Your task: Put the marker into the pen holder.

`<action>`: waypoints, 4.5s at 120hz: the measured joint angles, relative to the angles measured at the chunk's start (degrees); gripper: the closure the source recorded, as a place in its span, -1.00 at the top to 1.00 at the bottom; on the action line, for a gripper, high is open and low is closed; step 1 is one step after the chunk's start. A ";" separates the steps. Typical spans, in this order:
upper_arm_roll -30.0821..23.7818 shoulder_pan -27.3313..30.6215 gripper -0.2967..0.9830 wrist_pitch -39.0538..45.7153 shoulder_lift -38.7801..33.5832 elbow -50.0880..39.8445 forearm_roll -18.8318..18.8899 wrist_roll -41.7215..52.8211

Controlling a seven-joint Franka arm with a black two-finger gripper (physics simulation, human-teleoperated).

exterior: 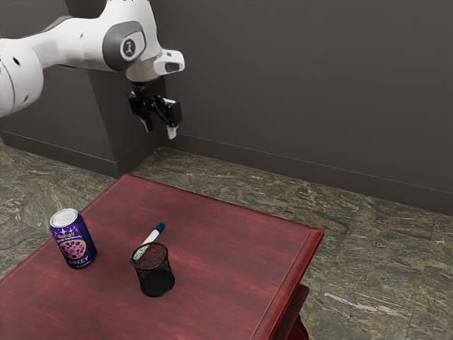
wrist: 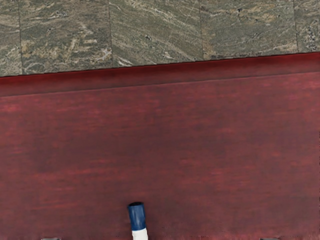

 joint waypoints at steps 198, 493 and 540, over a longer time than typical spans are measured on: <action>4.54 0.12 -0.32 21.49 6.73 -27.93 -5.63 -1.62; -1.75 -6.45 -0.69 22.21 -29.49 -51.95 3.57 -15.25; -4.10 -6.49 -0.69 38.81 -31.37 -58.55 7.74 -20.48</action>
